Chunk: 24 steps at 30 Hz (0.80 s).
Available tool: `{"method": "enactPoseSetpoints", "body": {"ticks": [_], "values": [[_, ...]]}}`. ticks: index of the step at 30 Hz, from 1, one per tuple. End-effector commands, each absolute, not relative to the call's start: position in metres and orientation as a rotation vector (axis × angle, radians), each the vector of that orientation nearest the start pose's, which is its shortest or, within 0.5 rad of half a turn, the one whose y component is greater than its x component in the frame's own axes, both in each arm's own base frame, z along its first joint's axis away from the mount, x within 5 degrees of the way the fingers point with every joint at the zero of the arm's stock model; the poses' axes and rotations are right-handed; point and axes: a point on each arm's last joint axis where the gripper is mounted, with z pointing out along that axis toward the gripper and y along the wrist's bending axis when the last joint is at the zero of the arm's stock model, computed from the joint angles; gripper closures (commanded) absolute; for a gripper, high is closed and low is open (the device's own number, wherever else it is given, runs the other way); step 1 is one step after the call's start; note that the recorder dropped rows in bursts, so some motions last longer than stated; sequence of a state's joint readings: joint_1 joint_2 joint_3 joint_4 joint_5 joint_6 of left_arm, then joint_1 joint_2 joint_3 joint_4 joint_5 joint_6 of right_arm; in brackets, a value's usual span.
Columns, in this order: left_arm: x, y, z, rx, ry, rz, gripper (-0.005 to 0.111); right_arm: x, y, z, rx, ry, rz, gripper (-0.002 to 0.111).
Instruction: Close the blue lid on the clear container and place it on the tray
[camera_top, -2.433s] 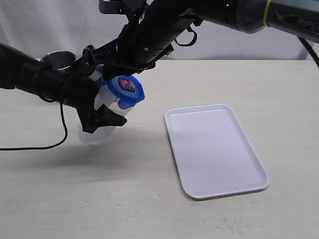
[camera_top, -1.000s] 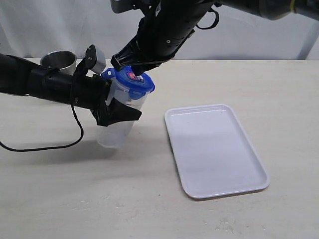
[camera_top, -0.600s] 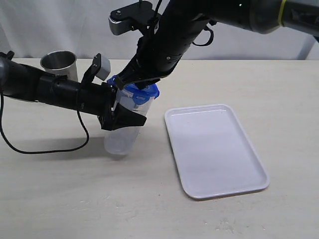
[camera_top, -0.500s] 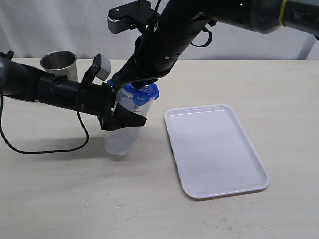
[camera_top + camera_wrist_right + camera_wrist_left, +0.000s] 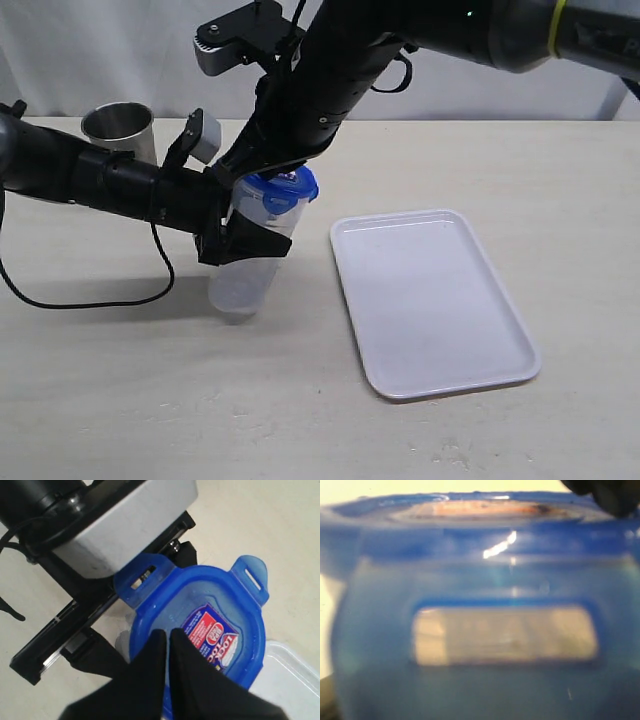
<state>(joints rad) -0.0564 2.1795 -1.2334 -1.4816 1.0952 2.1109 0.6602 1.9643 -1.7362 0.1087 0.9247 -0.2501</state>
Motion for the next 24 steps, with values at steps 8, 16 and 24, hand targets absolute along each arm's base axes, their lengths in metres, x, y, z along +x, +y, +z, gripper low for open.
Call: {"method": "enactPoseSetpoints", "body": {"ticks": [8, 16, 24], "values": [[0.393, -0.101, 0.124, 1.146, 1.78, -0.973, 0.046, 0.336, 0.284, 0.25, -1.159, 2.513, 0.301, 0.104], [0.392, -0.092, 0.126, 1.142, 1.767, -0.995, 0.046, 0.336, 0.284, 0.25, -1.159, 2.513, 0.301, 0.104], [0.388, -0.09, 0.121, 1.242, 1.783, -0.979, 0.046, 0.336, 0.284, 0.25, -1.159, 2.513, 0.301, 0.104]]}}
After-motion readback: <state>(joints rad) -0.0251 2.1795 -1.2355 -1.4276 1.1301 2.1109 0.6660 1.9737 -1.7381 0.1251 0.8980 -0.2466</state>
